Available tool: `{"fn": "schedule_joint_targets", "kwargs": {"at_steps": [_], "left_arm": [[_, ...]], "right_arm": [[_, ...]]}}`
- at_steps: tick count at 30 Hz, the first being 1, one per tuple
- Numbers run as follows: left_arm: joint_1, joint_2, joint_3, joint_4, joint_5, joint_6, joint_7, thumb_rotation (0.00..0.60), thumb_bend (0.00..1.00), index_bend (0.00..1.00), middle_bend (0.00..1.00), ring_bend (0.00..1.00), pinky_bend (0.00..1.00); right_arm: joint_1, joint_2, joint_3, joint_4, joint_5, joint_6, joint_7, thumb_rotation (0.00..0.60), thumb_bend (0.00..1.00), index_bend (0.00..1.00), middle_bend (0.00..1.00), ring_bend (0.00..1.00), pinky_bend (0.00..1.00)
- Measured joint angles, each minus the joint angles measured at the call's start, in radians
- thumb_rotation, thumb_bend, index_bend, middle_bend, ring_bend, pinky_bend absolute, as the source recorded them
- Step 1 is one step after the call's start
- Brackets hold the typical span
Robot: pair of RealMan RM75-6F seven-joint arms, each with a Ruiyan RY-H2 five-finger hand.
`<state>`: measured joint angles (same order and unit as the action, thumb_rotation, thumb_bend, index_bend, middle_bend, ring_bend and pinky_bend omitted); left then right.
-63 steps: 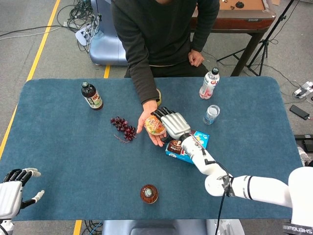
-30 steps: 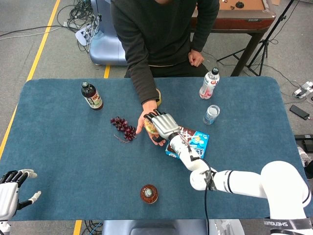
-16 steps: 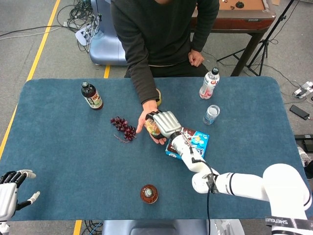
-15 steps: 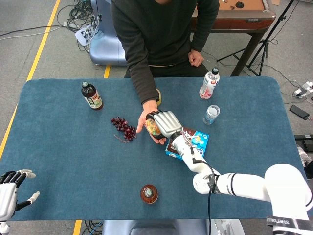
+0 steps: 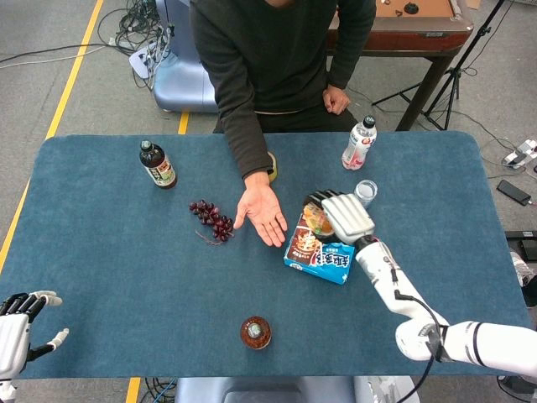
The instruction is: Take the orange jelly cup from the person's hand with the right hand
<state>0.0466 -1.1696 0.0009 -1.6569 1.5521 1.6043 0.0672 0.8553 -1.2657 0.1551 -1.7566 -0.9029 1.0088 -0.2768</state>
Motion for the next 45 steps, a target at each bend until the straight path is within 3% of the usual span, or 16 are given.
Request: {"fn": "schedule_joint_targets", "kwargs": {"at_steps": [7,18,21,24,26,32,39,45], "left_arm": [[-0.003,-0.003,0.002,-0.008,0.006,-0.003,0.011,0.6,0.17,0.41,0.34,0.29,0.18],[-0.002,-0.004,0.001,-0.01,0.003,-0.003,0.015,0.6,0.17,0.41,0.34,0.29,0.18],[-0.001,-0.004,0.002,-0.008,0.0,-0.006,0.012,0.6,0.17,0.41,0.34,0.29,0.18],[-0.003,-0.007,0.003,-0.005,0.002,-0.009,0.013,0.6,0.17,0.41,0.34,0.29,0.18],[-0.003,-0.009,0.003,-0.004,0.002,-0.009,0.017,0.6,0.17,0.41,0.34,0.29,0.18],[-0.003,-0.008,0.002,-0.007,0.003,-0.006,0.02,0.6,0.17,0.41,0.34,0.29,0.18],[-0.004,-0.007,0.001,-0.009,0.003,-0.008,0.022,0.6,0.17,0.41,0.34,0.29,0.18],[-0.005,-0.004,-0.004,-0.007,-0.002,-0.007,0.017,0.6,0.17,0.41,0.34,0.29,0.18]], "right_arm": [[-0.045,-0.006,-0.027,0.059,-0.015,-0.022,0.052,0.6,0.47,0.51,0.37,0.27,0.53],[-0.046,-0.153,-0.035,0.235,-0.052,-0.098,0.077,0.6,0.47,0.5,0.33,0.23,0.46],[-0.047,-0.172,-0.038,0.257,-0.059,-0.118,0.077,0.6,0.46,0.43,0.3,0.2,0.4],[-0.051,-0.173,-0.042,0.258,-0.066,-0.132,0.072,0.6,0.43,0.29,0.22,0.12,0.28],[-0.053,-0.167,-0.044,0.251,-0.071,-0.133,0.066,0.6,0.41,0.2,0.16,0.06,0.21],[-0.065,-0.135,-0.042,0.202,-0.085,-0.12,0.051,0.6,0.41,0.07,0.05,0.0,0.12],[-0.101,-0.06,-0.04,0.096,-0.124,-0.058,0.041,0.6,0.41,0.05,0.04,0.0,0.12],[-0.183,0.047,-0.058,-0.042,-0.196,0.07,0.03,0.6,0.41,0.05,0.05,0.0,0.12]]}}
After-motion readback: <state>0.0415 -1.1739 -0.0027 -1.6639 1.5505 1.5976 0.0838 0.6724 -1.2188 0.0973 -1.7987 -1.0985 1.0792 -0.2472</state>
